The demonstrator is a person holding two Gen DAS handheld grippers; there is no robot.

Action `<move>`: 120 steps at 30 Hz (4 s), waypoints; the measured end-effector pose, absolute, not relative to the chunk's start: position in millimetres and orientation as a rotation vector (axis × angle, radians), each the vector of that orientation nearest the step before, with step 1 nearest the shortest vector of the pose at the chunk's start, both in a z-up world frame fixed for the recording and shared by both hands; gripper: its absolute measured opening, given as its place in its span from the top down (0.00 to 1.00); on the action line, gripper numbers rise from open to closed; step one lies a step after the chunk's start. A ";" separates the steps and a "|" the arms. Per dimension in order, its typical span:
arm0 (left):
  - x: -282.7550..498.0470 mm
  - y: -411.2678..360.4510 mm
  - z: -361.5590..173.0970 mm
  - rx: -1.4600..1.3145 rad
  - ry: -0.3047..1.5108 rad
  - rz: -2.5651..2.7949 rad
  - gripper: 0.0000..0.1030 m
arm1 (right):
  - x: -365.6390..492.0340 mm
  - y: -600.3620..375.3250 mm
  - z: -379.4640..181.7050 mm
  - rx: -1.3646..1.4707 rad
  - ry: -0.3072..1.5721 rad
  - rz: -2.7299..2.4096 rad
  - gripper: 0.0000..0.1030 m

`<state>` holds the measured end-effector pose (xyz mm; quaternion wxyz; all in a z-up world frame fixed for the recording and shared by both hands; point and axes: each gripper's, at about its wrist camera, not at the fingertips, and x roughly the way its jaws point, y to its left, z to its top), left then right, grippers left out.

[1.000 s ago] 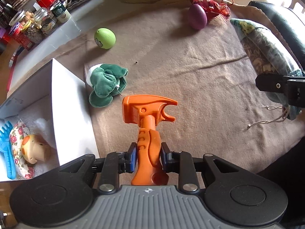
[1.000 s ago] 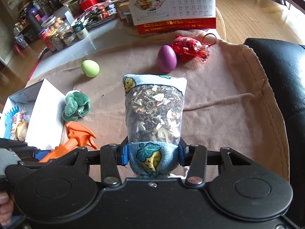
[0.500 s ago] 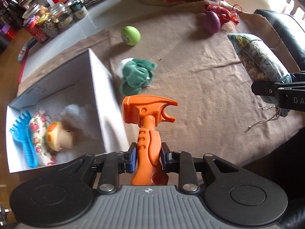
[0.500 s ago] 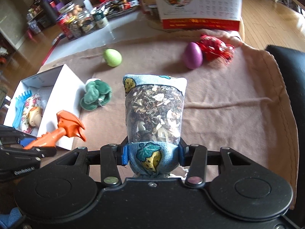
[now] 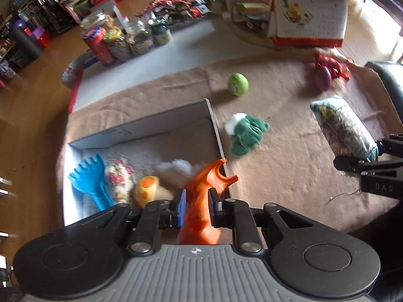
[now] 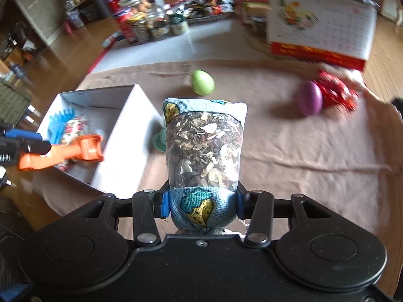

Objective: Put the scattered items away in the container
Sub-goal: 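Lift and carry the flake bag and orange hammer with both grippers into the box, then open both grippers to drop the bag and hammer in the box, then move both grippers back over the cloth toward the green plush and purple egg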

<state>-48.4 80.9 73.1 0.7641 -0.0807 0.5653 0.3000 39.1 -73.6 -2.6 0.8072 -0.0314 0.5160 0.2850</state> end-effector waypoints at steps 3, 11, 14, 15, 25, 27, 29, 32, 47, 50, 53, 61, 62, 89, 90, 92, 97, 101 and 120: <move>-53.9 95.8 85.5 -0.163 1.214 0.690 0.87 | 40.4 -55.1 8.5 -0.077 1.092 0.652 0.54; -65.0 133.7 73.0 -0.123 1.264 0.771 0.87 | 35.1 -6.3 34.1 -0.133 1.036 0.729 0.54; -70.3 139.6 56.2 -0.088 1.299 0.787 0.87 | 35.4 10.0 39.5 -0.157 1.024 0.741 0.54; -72.5 141.5 51.1 -0.089 1.306 0.791 0.87 | 35.8 15.4 40.1 -0.164 1.022 0.745 0.54; -95.7 165.9 9.1 -0.156 1.355 0.816 0.86 | 41.7 68.6 31.6 -0.223 1.055 0.791 0.54; -99.9 170.3 2.6 -0.173 1.363 0.816 0.83 | 42.9 81.8 26.7 -0.245 1.069 0.800 0.54; -103.9 174.3 -2.5 -0.187 1.365 0.822 0.78 | 44.5 94.9 20.6 -0.267 1.087 0.806 0.54; -109.1 178.5 -8.6 -0.212 1.366 0.823 0.77 | 46.7 112.7 12.0 -0.300 1.109 0.812 0.54; -123.4 183.9 -28.7 -0.236 1.382 0.831 0.59 | 58.2 160.1 -17.0 -0.391 1.177 0.809 0.53; -123.8 183.5 -31.1 -0.243 1.383 0.831 0.58 | 62.7 163.2 -16.2 -0.361 1.173 0.824 0.50; -123.0 181.5 -32.3 -0.242 1.385 0.826 0.56 | 64.7 163.6 -10.5 -0.333 1.152 0.839 0.49; -122.1 178.2 -34.2 -0.253 1.384 0.826 0.54 | 68.3 148.5 6.3 -0.274 1.124 0.869 0.49; -121.9 177.9 -34.4 -0.254 1.384 0.825 0.54 | 69.2 145.6 7.1 -0.269 1.122 0.868 0.49; -68.5 123.8 -16.2 -0.261 1.301 0.762 0.47 | 73.4 -24.6 -27.9 -0.098 1.186 0.647 0.48; -61.8 118.3 -15.9 -0.265 1.292 0.749 0.47 | 73.6 -35.2 -32.9 -0.090 1.196 0.629 0.48; -46.7 106.0 -15.3 -0.272 1.277 0.723 0.46 | 73.3 -56.4 -43.4 -0.071 1.217 0.592 0.48; -2.8 69.9 -19.5 -0.274 1.243 0.667 0.42 | 71.8 -106.9 -71.5 -0.013 1.277 0.498 0.48; 32.7 44.5 -30.0 -0.300 1.220 0.627 0.41 | 69.2 -143.0 -89.9 0.028 1.311 0.428 0.48; 94.2 55.5 -114.8 -0.285 1.210 0.805 0.34 | 98.8 -197.7 -104.6 0.096 1.288 0.346 0.48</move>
